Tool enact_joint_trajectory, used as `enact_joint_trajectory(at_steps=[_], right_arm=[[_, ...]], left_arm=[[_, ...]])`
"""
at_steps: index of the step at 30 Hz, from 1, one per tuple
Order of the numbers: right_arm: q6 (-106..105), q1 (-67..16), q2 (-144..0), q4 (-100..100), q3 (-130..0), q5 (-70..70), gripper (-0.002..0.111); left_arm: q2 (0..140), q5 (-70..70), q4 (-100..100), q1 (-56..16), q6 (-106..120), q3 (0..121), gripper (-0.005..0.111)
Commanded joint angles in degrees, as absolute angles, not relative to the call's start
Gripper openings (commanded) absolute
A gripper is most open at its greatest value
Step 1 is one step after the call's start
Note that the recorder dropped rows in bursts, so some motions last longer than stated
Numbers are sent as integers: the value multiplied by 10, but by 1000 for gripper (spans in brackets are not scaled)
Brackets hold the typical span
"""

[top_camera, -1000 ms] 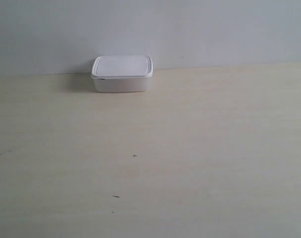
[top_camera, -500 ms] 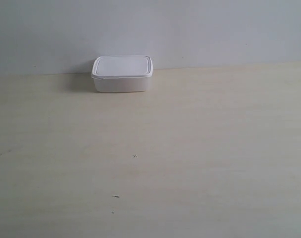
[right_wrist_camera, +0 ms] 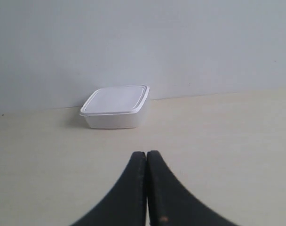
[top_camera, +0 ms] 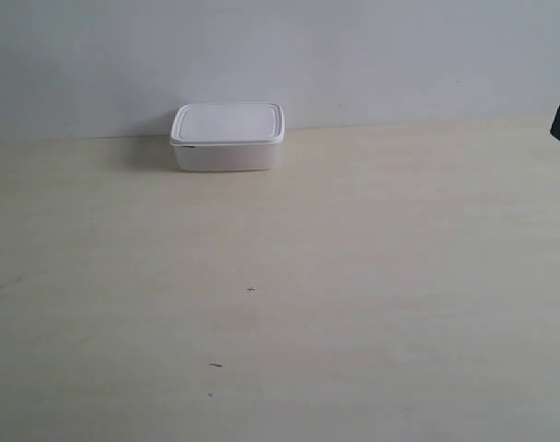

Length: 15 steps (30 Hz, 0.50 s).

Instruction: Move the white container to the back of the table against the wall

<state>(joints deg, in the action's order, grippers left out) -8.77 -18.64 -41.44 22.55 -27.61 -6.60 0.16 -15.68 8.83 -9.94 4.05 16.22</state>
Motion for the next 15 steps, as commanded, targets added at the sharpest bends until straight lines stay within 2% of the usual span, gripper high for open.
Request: enact_joint_trajectory(at_steps=[1,10,15], right_arm=[[-89,-187,-415,226,-273,-68,0],[-89,-187,-415,226,-271,-67,0],[-89,-187,-350,206,-221,33,0]], left_arm=[[0,-161,86,-97,40,159,0],[0,-161,86,-97,40,159,0],[0,-249,89,-97,0,148,0]])
